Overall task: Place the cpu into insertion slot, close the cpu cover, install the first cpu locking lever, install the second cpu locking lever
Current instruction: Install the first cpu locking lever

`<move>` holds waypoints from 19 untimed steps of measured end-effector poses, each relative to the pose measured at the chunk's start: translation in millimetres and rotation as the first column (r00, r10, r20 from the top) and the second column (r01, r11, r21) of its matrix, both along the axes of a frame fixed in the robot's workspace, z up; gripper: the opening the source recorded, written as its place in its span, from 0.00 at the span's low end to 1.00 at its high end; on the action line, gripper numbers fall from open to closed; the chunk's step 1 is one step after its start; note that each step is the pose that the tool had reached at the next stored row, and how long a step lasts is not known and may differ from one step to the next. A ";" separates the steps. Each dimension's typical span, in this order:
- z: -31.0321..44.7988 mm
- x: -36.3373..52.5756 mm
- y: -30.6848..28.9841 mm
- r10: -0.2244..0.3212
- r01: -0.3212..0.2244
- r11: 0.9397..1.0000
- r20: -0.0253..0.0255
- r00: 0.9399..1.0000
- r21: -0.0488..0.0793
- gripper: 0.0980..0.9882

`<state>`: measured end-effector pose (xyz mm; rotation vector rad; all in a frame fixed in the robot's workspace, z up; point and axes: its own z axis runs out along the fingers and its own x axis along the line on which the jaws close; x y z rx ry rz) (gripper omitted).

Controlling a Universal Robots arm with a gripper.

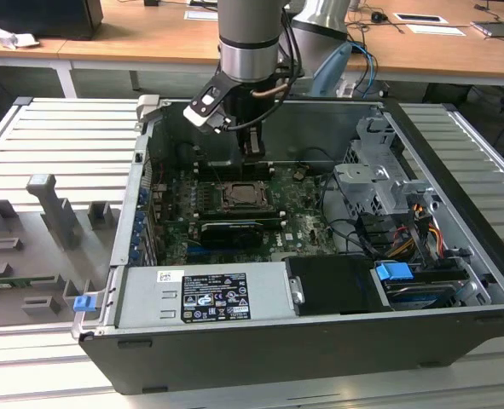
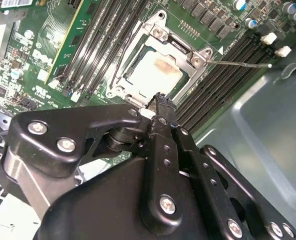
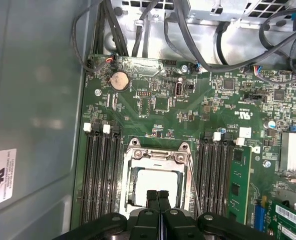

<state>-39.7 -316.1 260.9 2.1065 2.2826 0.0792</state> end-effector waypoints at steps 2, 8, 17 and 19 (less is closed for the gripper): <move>3.8 0.0 0.0 0.000 0.000 1.000 0.000 1.000 0.000 0.01; 16.2 0.0 0.0 0.000 0.000 1.000 0.000 1.000 0.000 0.01; 19.4 0.0 0.0 0.047 -0.047 0.999 0.000 0.999 0.000 0.01; 19.3 0.0 0.0 0.089 -0.089 0.996 0.000 0.996 0.000 0.01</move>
